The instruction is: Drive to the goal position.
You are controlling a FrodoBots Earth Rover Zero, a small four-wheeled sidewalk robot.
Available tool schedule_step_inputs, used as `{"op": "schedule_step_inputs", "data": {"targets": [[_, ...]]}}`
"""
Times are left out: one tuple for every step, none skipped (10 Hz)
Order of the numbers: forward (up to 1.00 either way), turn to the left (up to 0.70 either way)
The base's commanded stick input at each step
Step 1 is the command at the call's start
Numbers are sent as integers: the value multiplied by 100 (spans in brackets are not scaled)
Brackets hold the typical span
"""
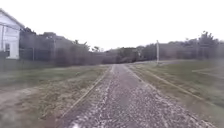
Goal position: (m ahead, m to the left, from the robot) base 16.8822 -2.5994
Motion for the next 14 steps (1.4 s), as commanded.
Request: {"op": "schedule_step_inputs", "data": {"targets": [[45, 0], [45, 0], [45, 0], [45, 0], [45, 0], [45, 0], [45, 0], [45, 0], [45, 0], [45, 0], [45, 0], [45, 0], [45, 0], [45, 0]]}}
